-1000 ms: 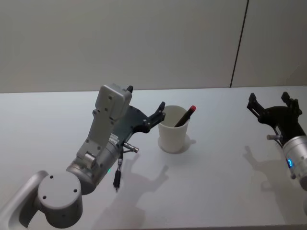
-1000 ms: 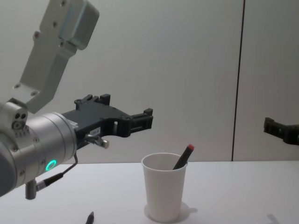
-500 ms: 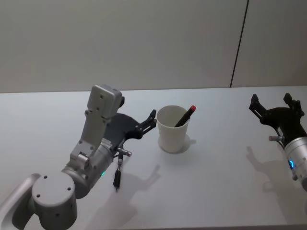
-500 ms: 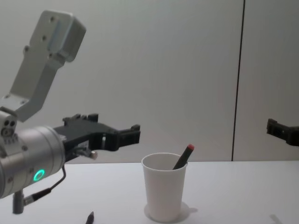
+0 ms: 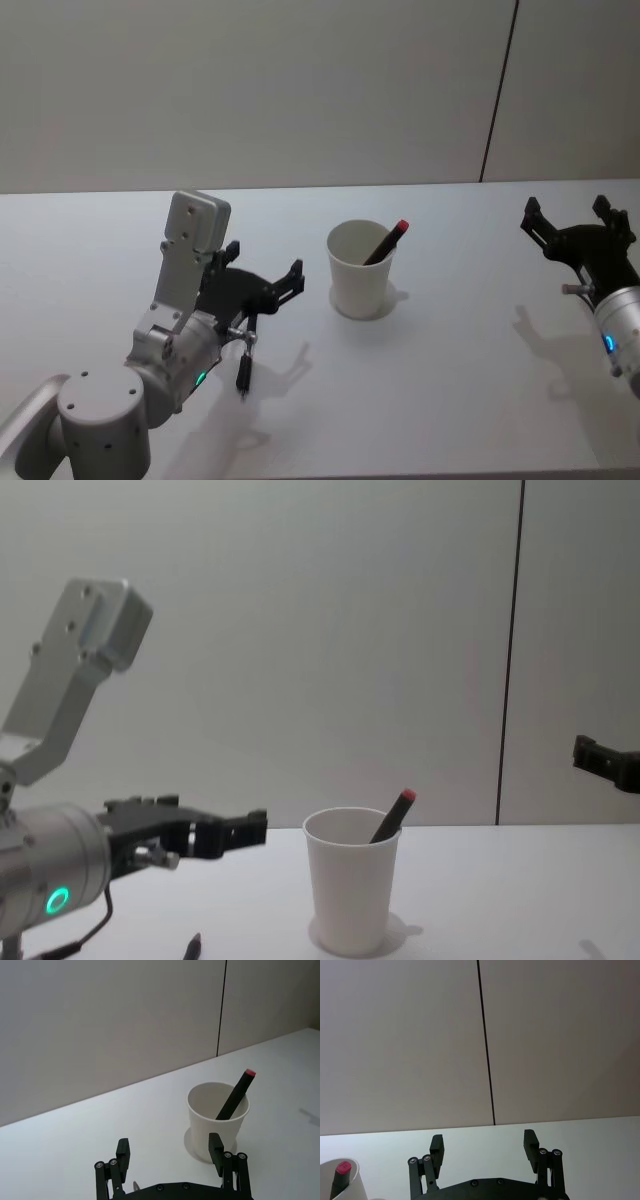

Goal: Place the pen into the pen holder.

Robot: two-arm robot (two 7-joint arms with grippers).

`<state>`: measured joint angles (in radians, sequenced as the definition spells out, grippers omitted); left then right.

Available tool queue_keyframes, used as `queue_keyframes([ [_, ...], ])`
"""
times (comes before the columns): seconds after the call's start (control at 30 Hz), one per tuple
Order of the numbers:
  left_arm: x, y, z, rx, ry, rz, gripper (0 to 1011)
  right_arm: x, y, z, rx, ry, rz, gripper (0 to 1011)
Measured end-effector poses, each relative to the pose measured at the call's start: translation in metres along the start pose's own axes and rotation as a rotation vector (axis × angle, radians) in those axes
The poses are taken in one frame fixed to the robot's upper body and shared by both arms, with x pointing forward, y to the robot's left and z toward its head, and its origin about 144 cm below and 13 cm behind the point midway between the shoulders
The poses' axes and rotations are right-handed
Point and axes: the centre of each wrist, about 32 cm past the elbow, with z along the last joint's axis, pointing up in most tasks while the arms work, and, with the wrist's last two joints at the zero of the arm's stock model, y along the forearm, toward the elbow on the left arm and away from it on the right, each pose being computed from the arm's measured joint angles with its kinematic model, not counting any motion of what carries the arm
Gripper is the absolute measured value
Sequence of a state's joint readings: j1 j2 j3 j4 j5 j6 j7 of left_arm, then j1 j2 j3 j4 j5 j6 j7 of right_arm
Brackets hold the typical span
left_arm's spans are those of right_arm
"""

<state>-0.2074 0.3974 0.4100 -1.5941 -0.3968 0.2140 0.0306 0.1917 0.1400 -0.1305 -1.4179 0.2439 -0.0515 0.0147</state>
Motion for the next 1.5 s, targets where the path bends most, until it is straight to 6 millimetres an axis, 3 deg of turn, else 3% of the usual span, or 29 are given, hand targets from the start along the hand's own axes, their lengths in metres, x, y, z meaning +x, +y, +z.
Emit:
queue_keyframes([
  [0.53, 0.008, -0.008, -0.014, 0.177, 0.068, 0.032, 1000, 0.0, 0.0, 0.0, -0.001, 0.0, 0.0, 1001],
  [1.5, 0.003, -0.01, -0.036, 0.372, 0.089, 0.077, 1000, 0.0, 0.0, 0.0, -0.001, 0.0, 0.0, 1001],
])
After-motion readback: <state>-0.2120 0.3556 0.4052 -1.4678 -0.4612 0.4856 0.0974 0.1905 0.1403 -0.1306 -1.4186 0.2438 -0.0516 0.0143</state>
